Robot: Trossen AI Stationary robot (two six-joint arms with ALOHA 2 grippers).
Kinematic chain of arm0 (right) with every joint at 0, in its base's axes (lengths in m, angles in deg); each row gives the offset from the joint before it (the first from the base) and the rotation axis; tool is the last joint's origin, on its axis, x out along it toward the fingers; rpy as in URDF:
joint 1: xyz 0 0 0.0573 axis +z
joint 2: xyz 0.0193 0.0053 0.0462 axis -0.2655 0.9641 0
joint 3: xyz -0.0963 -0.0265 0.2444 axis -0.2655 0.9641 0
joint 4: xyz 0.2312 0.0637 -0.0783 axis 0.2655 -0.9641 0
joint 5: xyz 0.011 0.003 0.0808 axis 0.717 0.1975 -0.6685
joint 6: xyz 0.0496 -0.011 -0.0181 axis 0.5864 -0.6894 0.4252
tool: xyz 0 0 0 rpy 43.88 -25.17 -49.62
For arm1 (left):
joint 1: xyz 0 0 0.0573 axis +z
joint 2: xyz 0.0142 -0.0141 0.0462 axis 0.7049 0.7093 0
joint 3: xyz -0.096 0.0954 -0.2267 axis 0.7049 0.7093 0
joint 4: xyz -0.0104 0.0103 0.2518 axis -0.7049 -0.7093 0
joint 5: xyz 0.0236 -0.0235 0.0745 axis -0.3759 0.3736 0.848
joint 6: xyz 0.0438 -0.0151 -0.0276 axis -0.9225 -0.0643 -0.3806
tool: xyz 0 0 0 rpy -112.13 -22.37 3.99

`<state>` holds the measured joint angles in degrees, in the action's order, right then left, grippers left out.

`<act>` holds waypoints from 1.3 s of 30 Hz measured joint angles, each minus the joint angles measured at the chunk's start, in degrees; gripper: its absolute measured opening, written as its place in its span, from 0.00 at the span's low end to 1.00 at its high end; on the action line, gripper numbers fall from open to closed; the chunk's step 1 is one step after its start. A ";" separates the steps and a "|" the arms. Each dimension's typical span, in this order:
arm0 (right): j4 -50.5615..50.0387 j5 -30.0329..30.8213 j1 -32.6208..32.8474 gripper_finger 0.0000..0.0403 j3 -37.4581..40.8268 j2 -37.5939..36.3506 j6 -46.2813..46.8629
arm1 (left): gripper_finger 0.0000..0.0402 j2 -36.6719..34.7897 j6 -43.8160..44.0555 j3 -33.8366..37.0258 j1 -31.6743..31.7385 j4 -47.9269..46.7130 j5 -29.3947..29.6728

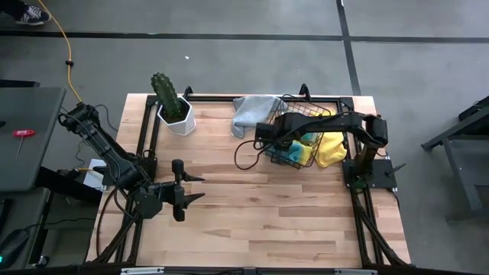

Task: Fold microfiber towels
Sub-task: Put the folded blue microfiber towel into the black wire basket, then fold the gray microfiber towel

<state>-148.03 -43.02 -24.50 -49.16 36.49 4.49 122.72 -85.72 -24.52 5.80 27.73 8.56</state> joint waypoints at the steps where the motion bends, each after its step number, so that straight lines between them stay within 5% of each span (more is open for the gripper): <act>1: -1.01 0.26 -0.45 0.00 0.04 0.00 1.03 | 0.54 0.00 0.01 0.00 -0.01 -0.02 0.00; 17: 7.48 0.66 -4.27 0.04 9.34 -0.22 7.63 | 0.54 -0.02 -0.04 0.00 -0.02 0.03 0.00; 31: 3.86 14.74 -4.41 0.47 9.06 -1.53 13.72 | 0.54 -0.02 -0.04 0.00 0.00 -0.02 0.00; 39: 1.58 19.56 -2.28 0.53 9.07 -9.81 17.17 | 0.54 -0.02 -0.06 0.00 -0.01 0.03 0.09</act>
<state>-146.45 -23.46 -26.78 -40.09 26.68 21.66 122.70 -85.78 -24.52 5.78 27.75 8.65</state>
